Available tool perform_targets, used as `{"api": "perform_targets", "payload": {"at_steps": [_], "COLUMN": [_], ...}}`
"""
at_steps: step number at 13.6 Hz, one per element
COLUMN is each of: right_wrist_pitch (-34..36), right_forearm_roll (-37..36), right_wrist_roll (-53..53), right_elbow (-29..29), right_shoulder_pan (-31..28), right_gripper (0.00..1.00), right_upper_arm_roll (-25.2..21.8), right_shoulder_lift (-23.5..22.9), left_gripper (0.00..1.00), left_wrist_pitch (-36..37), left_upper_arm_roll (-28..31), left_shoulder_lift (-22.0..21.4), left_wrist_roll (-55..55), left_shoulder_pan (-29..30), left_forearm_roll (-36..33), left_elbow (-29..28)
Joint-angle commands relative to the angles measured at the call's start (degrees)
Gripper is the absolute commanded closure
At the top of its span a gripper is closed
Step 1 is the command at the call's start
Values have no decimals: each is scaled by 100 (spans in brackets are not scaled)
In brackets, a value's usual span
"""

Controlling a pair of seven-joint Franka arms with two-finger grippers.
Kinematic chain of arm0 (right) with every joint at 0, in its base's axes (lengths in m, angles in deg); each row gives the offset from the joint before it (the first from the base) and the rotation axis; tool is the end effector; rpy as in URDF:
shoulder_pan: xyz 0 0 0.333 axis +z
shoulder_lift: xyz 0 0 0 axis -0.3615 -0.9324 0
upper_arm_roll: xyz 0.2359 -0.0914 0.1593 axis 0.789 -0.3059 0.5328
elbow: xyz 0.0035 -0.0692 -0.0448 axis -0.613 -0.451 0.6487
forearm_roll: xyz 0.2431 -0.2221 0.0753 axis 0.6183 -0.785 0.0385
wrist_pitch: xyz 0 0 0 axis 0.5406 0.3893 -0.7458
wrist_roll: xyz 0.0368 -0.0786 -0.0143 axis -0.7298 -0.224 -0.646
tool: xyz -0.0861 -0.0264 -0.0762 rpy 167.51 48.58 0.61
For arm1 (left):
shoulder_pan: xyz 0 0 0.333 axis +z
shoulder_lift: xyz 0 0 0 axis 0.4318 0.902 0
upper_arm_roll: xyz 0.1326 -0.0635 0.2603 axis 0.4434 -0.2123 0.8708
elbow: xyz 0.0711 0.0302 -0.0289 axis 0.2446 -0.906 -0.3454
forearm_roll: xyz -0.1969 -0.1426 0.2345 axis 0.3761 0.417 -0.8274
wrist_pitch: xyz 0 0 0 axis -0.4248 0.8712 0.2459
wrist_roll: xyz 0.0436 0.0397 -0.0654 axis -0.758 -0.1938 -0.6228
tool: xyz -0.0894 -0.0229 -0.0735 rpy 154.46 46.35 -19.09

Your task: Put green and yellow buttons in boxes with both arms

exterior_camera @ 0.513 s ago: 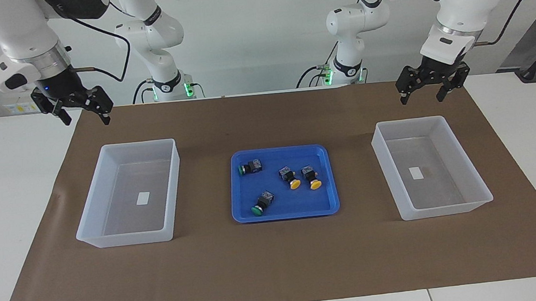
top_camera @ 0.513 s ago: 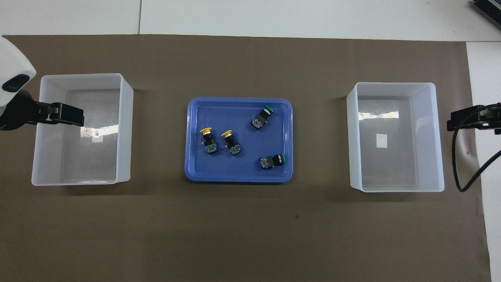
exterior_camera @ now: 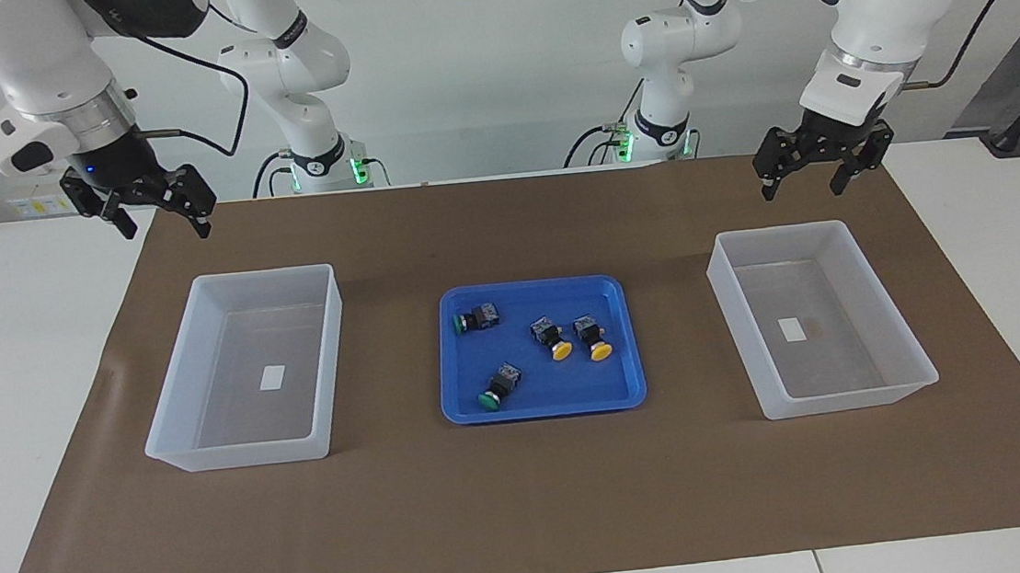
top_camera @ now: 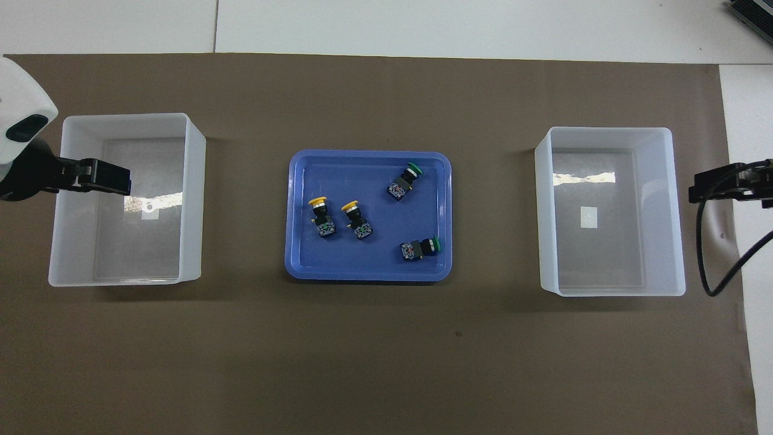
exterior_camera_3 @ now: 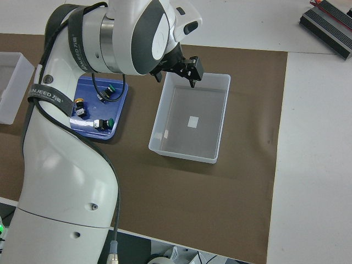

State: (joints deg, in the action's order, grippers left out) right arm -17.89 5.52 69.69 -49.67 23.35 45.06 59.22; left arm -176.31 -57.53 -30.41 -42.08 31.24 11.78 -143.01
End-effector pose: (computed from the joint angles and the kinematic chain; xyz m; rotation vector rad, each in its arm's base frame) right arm 0.4907 -0.0294 0.6007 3.1003 -0.1528 0.0166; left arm 0.4977 -0.0638 0.5906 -3.1331 0.1598 -0.0792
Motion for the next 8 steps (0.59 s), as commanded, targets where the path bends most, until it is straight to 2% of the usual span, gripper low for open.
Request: {"api": "perform_targets", "payload": {"at_steps": [1, 3, 8], "right_wrist_pitch": [-81, -81, -90], "right_forearm_roll": [-54, -54, -54], "right_wrist_roll": [-115, -115, -124], "right_elbow": [-142, -143, -143], "right_shoulder_pan": [-5, -5, -5], "right_gripper": [0, 0, 0], "right_upper_arm_roll": [-2, 7, 7], "right_shoulder_lift": [104, 104, 104], "left_gripper": [0, 0, 0], "left_wrist_pitch": [-89, -203, -879], "left_upper_arm_roll": [-29, -46, -29], "left_shoulder_lift": [70, 227, 948], "left_wrist_roll": [53, 35, -18], "left_shoulder_pan": [-117, -223, -794], "left_forearm_roll": [65, 65, 65], "left_elbow": [51, 51, 51]}}
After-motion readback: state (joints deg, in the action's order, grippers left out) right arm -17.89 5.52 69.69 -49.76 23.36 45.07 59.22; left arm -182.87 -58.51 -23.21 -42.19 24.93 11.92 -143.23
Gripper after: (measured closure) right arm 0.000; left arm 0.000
